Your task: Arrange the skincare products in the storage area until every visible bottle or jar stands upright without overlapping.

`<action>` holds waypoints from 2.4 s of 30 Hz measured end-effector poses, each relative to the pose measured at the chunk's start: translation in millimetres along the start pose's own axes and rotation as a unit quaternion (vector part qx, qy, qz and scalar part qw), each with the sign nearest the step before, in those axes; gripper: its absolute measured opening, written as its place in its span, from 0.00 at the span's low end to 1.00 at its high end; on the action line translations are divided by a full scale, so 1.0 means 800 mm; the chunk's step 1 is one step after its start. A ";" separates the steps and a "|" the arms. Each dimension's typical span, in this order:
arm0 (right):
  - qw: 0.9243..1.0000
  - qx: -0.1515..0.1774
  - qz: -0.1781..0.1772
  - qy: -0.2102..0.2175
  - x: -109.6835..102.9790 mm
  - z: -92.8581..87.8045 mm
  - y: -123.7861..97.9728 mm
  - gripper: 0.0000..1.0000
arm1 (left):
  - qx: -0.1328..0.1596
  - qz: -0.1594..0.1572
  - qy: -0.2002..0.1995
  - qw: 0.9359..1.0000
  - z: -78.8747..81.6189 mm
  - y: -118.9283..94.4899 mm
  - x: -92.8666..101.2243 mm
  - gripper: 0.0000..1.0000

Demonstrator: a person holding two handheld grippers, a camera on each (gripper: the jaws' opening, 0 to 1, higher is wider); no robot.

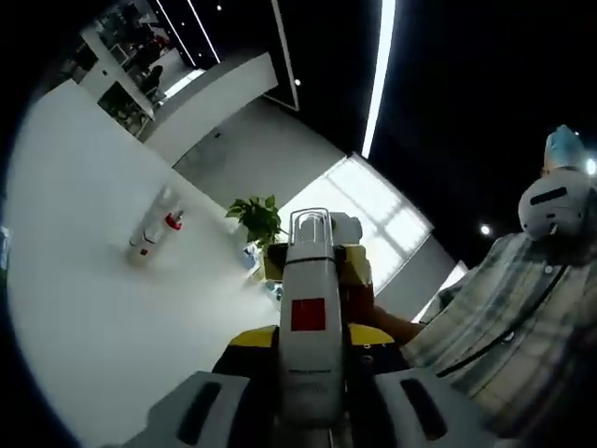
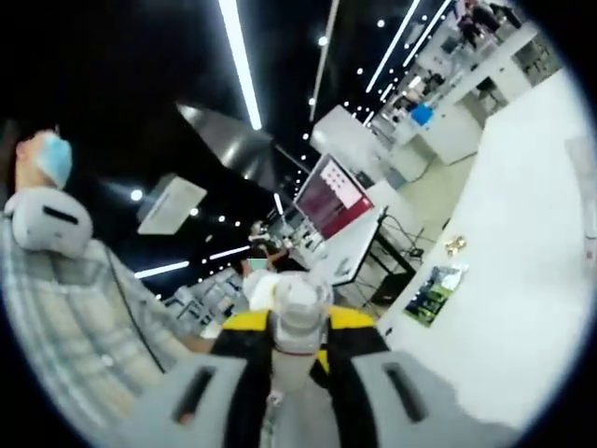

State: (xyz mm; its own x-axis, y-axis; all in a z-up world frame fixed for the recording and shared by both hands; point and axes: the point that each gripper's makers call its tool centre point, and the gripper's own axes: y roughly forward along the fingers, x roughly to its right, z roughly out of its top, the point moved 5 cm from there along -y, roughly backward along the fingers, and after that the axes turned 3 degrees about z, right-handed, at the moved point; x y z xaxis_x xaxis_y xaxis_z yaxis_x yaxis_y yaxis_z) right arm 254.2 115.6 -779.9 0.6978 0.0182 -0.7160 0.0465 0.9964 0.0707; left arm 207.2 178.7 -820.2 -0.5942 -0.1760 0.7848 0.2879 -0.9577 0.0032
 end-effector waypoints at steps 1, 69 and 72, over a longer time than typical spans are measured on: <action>1.000 0.003 0.000 0.002 0.001 0.000 -0.001 0.20 | -0.001 0.000 0.002 1.000 0.000 0.000 0.000 0.25; 0.995 -0.019 0.082 -0.047 -0.039 0.008 -0.020 0.22 | -0.037 -0.124 -0.016 0.991 0.000 0.024 0.046 0.24; 0.997 -0.009 0.062 -0.047 -0.035 0.011 -0.022 0.22 | -0.028 -0.107 -0.011 0.994 0.003 0.026 0.041 0.24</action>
State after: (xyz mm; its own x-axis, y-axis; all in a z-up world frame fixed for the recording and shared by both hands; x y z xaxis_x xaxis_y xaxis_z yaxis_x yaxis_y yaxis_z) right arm 240.1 97.2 -755.4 0.7619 0.1340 -0.6337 -0.0558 0.9883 0.1420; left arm 195.7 153.5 -792.7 -0.6200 0.0374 0.7837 0.1136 -0.9841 0.1368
